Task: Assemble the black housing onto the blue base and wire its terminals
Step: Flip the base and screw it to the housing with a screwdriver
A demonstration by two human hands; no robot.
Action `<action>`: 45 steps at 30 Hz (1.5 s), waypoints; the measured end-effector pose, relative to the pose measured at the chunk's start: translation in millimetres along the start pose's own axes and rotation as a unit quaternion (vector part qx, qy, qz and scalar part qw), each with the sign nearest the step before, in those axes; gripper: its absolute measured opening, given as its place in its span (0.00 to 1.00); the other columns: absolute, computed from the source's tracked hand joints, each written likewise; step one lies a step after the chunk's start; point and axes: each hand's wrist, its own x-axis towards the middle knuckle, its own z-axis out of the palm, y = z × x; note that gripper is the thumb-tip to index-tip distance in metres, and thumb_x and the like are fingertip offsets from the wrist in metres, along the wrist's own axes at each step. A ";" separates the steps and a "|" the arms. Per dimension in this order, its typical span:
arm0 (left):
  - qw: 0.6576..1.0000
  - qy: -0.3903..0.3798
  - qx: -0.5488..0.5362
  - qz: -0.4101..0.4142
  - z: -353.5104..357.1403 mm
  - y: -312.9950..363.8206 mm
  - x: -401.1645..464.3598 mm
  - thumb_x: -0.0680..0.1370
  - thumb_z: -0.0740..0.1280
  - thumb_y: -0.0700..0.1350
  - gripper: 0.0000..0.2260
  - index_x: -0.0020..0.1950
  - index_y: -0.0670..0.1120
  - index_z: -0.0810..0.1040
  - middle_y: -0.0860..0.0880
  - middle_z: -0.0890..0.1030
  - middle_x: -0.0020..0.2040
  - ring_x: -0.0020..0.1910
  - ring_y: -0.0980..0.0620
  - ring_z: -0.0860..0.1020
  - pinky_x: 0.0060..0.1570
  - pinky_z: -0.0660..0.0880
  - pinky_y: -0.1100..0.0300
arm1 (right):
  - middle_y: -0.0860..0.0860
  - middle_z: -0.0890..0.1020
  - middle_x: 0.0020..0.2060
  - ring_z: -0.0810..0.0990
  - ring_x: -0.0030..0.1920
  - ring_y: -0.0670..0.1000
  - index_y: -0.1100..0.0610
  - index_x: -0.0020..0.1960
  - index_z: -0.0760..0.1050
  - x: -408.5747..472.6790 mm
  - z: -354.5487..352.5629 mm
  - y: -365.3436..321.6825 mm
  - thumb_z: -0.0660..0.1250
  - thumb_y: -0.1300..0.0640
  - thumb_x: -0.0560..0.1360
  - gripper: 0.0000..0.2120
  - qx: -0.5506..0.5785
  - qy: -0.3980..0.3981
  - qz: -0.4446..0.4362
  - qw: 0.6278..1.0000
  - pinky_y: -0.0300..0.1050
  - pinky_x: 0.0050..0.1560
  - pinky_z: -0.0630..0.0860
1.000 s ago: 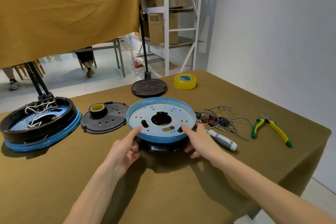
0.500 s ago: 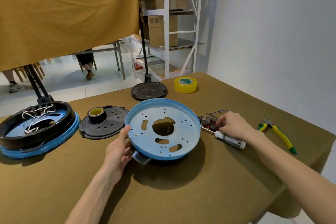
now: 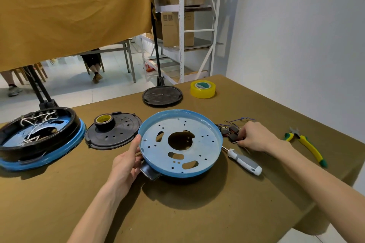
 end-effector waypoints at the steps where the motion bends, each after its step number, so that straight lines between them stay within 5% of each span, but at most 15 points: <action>1: 1.000 0.003 -0.001 0.001 0.0 -0.8 0.0 0.65 0.74 0.68 0.35 0.60 0.43 0.78 0.41 0.81 0.64 0.64 0.41 0.78 0.61 0.79 0.47 | 0.48 0.82 0.41 0.80 0.42 0.49 0.51 0.49 0.85 -0.3 0.8 -0.2 0.75 0.52 0.75 0.04 -0.009 0.004 -0.005 1.000 0.43 0.41 0.75; 8: 1.000 -0.001 0.002 0.005 -0.6 -1.2 1.8 0.63 0.74 0.69 0.30 0.50 0.47 0.79 0.42 0.80 0.64 0.65 0.41 0.77 0.61 0.79 0.48 | 0.45 0.82 0.41 0.79 0.41 0.44 0.46 0.41 0.78 -3.6 0.5 -1.6 0.74 0.50 0.73 0.05 -0.030 -0.012 0.003 0.999 0.41 0.35 0.73; 13: 1.000 0.003 0.000 0.002 -1.1 -2.6 3.4 0.68 0.74 0.67 0.26 0.50 0.47 0.79 0.41 0.79 0.68 0.67 0.40 0.76 0.64 0.78 0.46 | 0.47 0.82 0.41 0.81 0.42 0.49 0.49 0.42 0.78 -9.3 1.9 -6.0 0.74 0.49 0.73 0.06 -0.043 -0.002 0.005 0.999 0.49 0.44 0.82; 18: 1.000 -0.001 0.001 -0.004 -1.3 -0.4 0.0 0.62 0.74 0.68 0.28 0.48 0.47 0.78 0.40 0.79 0.66 0.67 0.39 0.76 0.65 0.78 0.45 | 0.43 0.81 0.41 0.80 0.42 0.46 0.46 0.42 0.78 -20.6 -0.5 -10.6 0.71 0.47 0.75 0.05 -0.032 0.048 -0.005 0.998 0.45 0.42 0.78; 22: 1.000 -0.004 0.002 -0.004 0.4 2.2 -3.9 0.61 0.74 0.68 0.29 0.48 0.47 0.78 0.41 0.80 0.63 0.65 0.40 0.76 0.64 0.78 0.46 | 0.42 0.82 0.39 0.80 0.41 0.45 0.47 0.44 0.78 -31.2 -4.2 -34.9 0.69 0.52 0.76 0.02 0.060 0.109 -0.041 0.991 0.44 0.39 0.77; 26: 1.000 -0.014 0.003 -0.007 0.0 4.5 -9.1 0.62 0.74 0.67 0.30 0.52 0.46 0.80 0.43 0.80 0.60 0.63 0.43 0.77 0.52 0.80 0.53 | 0.46 0.82 0.37 0.80 0.38 0.47 0.52 0.45 0.81 -35.8 -6.5 -81.3 0.69 0.61 0.76 0.06 0.212 0.160 -0.106 0.958 0.42 0.38 0.76; 30: 1.000 -0.015 -0.005 -0.016 0.1 6.8 -13.3 0.62 0.74 0.66 0.38 0.63 0.41 0.80 0.40 0.80 0.66 0.67 0.41 0.76 0.62 0.78 0.48 | 0.47 0.82 0.35 0.80 0.35 0.46 0.54 0.45 0.82 -38.4 -19.9 -117.6 0.71 0.64 0.76 0.05 0.294 0.263 -0.129 0.910 0.38 0.36 0.77; 34: 1.000 -0.021 -0.007 -0.020 1.4 8.8 -16.0 0.62 0.74 0.66 0.37 0.61 0.42 0.80 0.41 0.81 0.63 0.64 0.42 0.78 0.50 0.81 0.54 | 0.52 0.85 0.32 0.84 0.30 0.51 0.59 0.45 0.81 -44.6 -15.9 -153.0 0.75 0.64 0.75 0.03 0.432 0.121 -0.163 0.879 0.41 0.31 0.80; 39: 0.999 -0.030 -0.008 -0.023 -3.0 9.2 -16.6 0.59 0.76 0.67 0.42 0.65 0.41 0.79 0.41 0.84 0.60 0.61 0.44 0.80 0.40 0.81 0.59 | 0.60 0.86 0.36 0.86 0.36 0.55 0.66 0.48 0.83 -42.6 3.7 -188.9 0.72 0.68 0.76 0.02 0.540 -0.065 -0.149 0.826 0.43 0.38 0.84; 42: 0.998 -0.067 -0.002 -0.022 -6.3 9.3 -16.8 0.62 0.76 0.65 0.36 0.61 0.43 0.81 0.42 0.87 0.52 0.56 0.46 0.82 0.31 0.79 0.63 | 0.59 0.85 0.36 0.86 0.36 0.54 0.64 0.47 0.84 -38.8 8.7 -201.0 0.70 0.68 0.78 0.04 0.546 -0.095 -0.163 0.816 0.44 0.39 0.84; 45: 0.995 -0.094 0.012 -0.013 -7.3 8.4 -16.4 0.66 0.76 0.63 0.30 0.61 0.47 0.83 0.43 0.88 0.50 0.48 0.47 0.78 0.40 0.81 0.60 | 0.56 0.84 0.33 0.84 0.31 0.51 0.62 0.47 0.83 -34.1 9.9 -211.7 0.71 0.65 0.77 0.02 0.473 -0.059 -0.194 0.858 0.42 0.33 0.81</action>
